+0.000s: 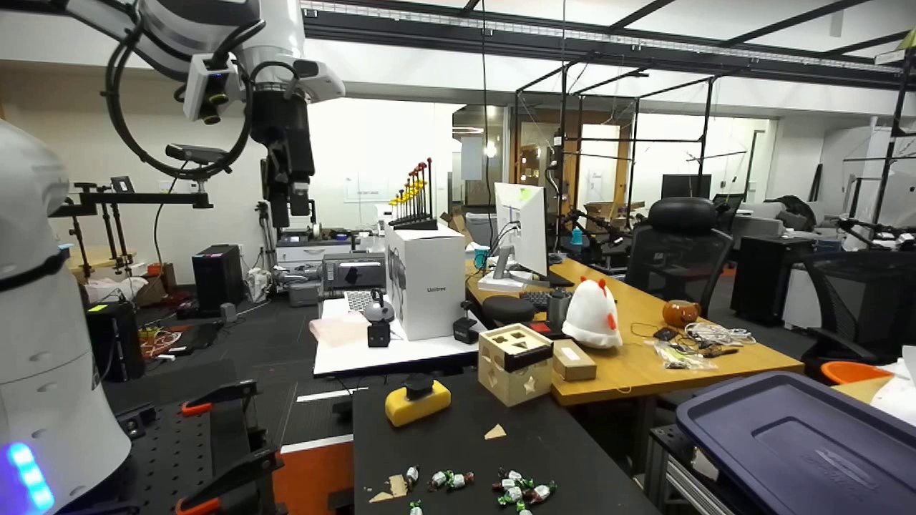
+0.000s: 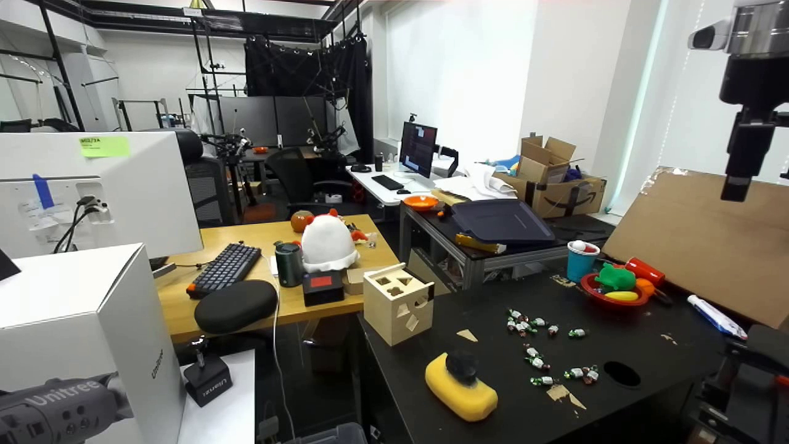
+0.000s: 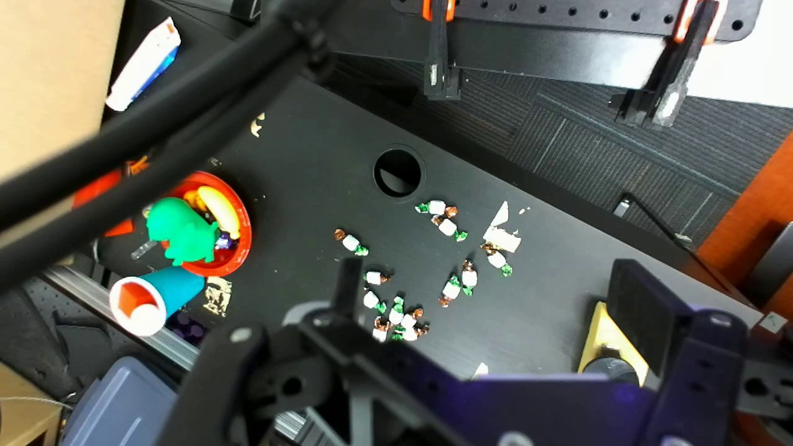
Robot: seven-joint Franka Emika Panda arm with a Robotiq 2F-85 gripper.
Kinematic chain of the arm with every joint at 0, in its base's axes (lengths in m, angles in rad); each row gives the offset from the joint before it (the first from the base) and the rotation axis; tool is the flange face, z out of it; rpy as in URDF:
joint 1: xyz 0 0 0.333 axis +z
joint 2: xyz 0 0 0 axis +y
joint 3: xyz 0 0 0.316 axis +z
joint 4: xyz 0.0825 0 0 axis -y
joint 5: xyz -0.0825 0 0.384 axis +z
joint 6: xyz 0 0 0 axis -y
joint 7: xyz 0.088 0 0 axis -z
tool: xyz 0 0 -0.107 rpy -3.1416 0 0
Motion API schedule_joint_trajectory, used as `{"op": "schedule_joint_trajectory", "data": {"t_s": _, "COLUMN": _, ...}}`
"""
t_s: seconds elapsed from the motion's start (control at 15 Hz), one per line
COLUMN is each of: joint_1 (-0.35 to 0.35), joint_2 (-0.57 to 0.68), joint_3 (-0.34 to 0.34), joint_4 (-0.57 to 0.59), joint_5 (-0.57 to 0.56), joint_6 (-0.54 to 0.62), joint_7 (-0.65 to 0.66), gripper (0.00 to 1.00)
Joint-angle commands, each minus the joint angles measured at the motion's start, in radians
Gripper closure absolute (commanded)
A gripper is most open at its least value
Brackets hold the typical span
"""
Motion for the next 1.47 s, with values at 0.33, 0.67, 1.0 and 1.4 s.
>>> {"op": "schedule_joint_trajectory", "data": {"t_s": 0.33, "joint_1": 0.012, "joint_2": 0.002, "joint_3": -0.011, "joint_4": 0.002, "joint_5": -0.008, "joint_6": -0.004, "joint_7": 0.008, "gripper": 0.00}}
{"op": "schedule_joint_trajectory", "data": {"t_s": 0.67, "joint_1": 0.002, "joint_2": 0.052, "joint_3": -0.032, "joint_4": 0.032, "joint_5": -0.005, "joint_6": 0.037, "joint_7": 0.006, "gripper": 0.00}}
{"op": "schedule_joint_trajectory", "data": {"t_s": 1.0, "joint_1": 0.003, "joint_2": 0.148, "joint_3": -0.071, "joint_4": 0.059, "joint_5": 0.014, "joint_6": 0.161, "joint_7": -0.005, "gripper": 0.00}}
{"op": "schedule_joint_trajectory", "data": {"t_s": 1.4, "joint_1": 0.010, "joint_2": 0.290, "joint_3": -0.098, "joint_4": 0.096, "joint_5": 0.050, "joint_6": 0.316, "joint_7": -0.022, "gripper": 0.00}}
